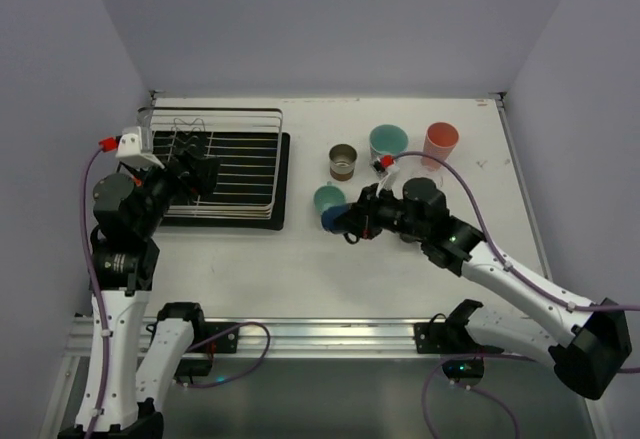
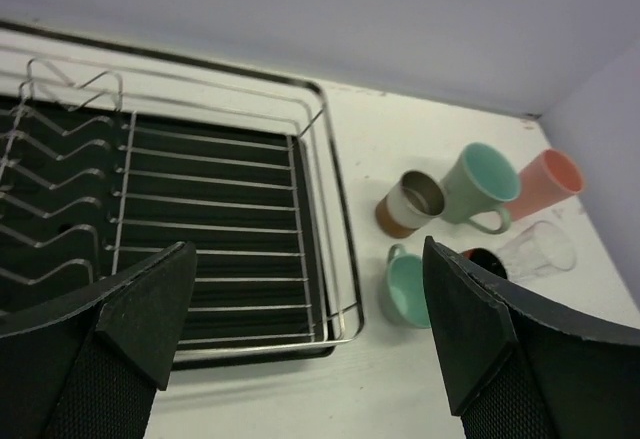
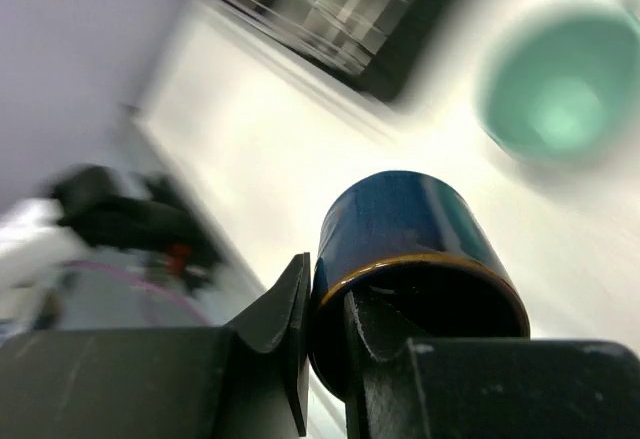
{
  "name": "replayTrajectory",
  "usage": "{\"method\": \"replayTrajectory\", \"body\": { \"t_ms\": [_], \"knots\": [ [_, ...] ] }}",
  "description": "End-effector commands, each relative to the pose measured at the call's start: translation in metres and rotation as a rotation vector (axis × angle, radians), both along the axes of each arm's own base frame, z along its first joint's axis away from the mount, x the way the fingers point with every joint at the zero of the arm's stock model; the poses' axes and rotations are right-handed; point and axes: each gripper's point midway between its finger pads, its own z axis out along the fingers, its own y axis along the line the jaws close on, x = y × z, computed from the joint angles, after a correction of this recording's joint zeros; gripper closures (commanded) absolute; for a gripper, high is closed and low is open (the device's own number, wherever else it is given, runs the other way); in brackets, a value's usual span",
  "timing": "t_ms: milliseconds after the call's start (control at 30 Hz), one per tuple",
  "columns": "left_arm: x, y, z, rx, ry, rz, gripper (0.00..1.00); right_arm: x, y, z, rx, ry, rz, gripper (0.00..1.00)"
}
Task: Unload the cups from the dish rack
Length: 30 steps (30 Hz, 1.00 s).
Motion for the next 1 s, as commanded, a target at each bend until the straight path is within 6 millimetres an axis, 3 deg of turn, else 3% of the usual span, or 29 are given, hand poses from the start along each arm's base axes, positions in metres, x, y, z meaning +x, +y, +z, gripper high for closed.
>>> {"method": "replayTrajectory", "body": {
  "t_ms": [0,67,333,533,733,833,967],
  "knots": [
    [-0.007,0.026,-0.045,0.095,0.103,0.124,0.0,0.002,-0.065,-0.099,-0.4,0.104,-0.196,1.0],
    [-0.009,0.032,-0.055,0.121,0.113,0.152,0.0,0.009,-0.078,-0.109,-0.447,0.101,-0.267,1.0],
    [-0.011,0.04,-0.075,0.137,0.143,0.192,0.0,0.03,-0.094,-0.136,-0.604,0.125,-0.375,1.0],
    [-0.008,0.043,-0.091,0.138,0.18,0.207,0.0,0.039,-0.091,-0.144,-0.667,0.125,-0.384,1.0],
    [-0.007,0.053,-0.091,0.146,0.181,0.263,0.0,0.041,-0.085,-0.154,-0.723,0.127,-0.381,1.0],
    [-0.006,0.056,-0.091,0.126,0.19,0.291,0.0,0.04,-0.081,-0.154,-0.742,0.119,-0.373,0.93],
    [-0.001,0.065,-0.088,0.111,0.209,0.35,0.0,0.041,-0.079,-0.151,-0.748,0.104,-0.378,0.69]
  ]
}}
